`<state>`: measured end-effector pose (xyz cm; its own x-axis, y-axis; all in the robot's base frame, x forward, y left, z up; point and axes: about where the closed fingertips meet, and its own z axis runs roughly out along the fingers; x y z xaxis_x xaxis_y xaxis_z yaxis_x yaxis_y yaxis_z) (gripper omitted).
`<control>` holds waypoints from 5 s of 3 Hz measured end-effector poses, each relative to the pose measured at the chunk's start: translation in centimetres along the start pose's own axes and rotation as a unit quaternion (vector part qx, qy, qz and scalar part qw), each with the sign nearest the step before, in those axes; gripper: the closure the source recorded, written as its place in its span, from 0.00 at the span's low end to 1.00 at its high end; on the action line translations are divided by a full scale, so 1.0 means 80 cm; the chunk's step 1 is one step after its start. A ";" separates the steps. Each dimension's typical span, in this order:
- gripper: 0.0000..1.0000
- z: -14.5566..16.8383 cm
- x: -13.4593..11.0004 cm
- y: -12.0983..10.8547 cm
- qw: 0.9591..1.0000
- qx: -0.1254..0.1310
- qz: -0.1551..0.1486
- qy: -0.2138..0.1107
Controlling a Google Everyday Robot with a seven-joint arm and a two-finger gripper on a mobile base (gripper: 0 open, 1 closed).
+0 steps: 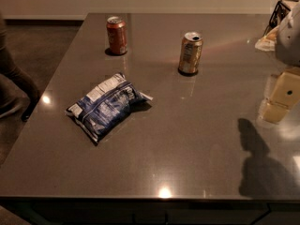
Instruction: Pick orange can
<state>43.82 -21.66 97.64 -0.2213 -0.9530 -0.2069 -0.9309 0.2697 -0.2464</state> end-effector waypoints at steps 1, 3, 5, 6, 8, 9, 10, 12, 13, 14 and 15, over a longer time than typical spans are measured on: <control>0.00 0.000 0.000 0.000 1.000 0.000 0.000 0.000; 0.00 0.022 -0.024 -0.052 0.997 0.039 0.055 -0.024; 0.00 0.078 -0.045 -0.123 0.985 0.078 0.140 -0.058; 0.00 0.105 -0.059 -0.147 0.977 0.083 0.173 -0.089; 0.00 0.145 -0.093 -0.190 0.961 0.095 0.215 -0.148; 0.00 0.156 -0.093 -0.214 0.952 0.096 0.233 -0.176; 0.00 0.166 -0.096 -0.233 0.944 0.092 0.241 -0.205; 0.00 0.182 -0.100 -0.259 0.934 0.081 0.244 -0.248; 0.00 0.188 -0.103 -0.267 0.929 0.070 0.243 -0.268; 0.00 0.191 -0.105 -0.273 0.928 0.061 0.239 -0.280; 0.18 0.189 -0.105 -0.279 0.927 0.047 0.234 -0.290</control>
Offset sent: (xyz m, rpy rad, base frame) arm 0.0519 0.0102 -0.0001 0.0749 -0.0800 -0.1323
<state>70.87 -17.60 90.55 -0.3756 -0.5018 -0.7792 -0.7376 0.6709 -0.0766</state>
